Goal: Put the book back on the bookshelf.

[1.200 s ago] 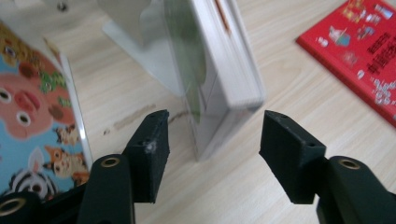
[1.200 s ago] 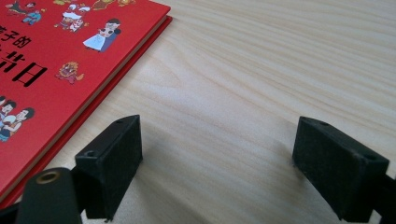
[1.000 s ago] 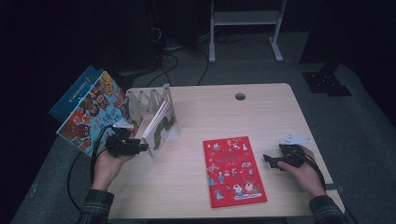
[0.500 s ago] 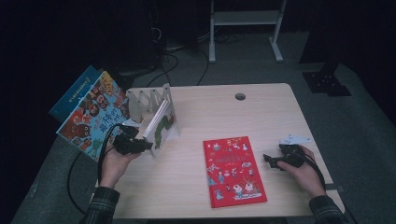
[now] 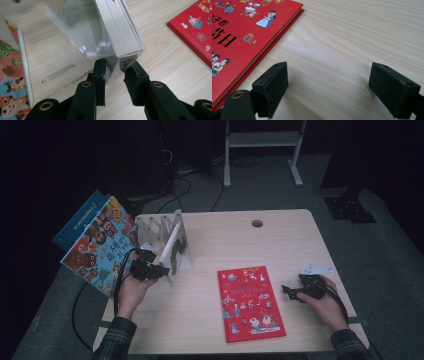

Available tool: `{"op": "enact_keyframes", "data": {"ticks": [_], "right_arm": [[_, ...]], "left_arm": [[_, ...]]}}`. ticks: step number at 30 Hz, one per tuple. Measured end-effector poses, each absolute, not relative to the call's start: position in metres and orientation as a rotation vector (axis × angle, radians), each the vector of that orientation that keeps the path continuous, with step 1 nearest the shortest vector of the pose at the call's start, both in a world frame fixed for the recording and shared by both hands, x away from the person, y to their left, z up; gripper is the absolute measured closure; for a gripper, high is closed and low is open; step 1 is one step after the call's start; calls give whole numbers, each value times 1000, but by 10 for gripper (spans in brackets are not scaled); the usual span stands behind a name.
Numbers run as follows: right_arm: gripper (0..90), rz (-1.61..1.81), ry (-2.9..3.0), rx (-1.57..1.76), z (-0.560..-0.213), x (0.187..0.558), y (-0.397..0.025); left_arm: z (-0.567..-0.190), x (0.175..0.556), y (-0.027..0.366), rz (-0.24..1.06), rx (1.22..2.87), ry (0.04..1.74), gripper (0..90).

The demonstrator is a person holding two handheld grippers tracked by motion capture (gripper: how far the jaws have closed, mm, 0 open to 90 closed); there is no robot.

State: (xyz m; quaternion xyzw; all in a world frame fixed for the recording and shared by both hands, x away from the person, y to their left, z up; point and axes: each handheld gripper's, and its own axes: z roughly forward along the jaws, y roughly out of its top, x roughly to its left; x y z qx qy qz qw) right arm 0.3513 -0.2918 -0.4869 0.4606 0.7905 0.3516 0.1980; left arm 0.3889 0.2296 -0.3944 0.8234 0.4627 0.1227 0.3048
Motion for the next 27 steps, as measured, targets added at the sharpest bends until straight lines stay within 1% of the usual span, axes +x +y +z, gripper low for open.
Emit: {"op": "enact_keyframes", "data": {"ticks": [8, 15, 27], "right_arm": [[149, 984, 2212, 1291, -487, 352, -292], [149, 984, 2213, 1292, -487, 352, -291], [149, 985, 2214, 1289, -487, 352, -291]], "left_arm": [[-395, 397, 222, 327, 2174, 1227, 695], [-396, 399, 216, 300, 2156, 1215, 679], [-394, 406, 196, 280, 2184, 1177, 651]]}}
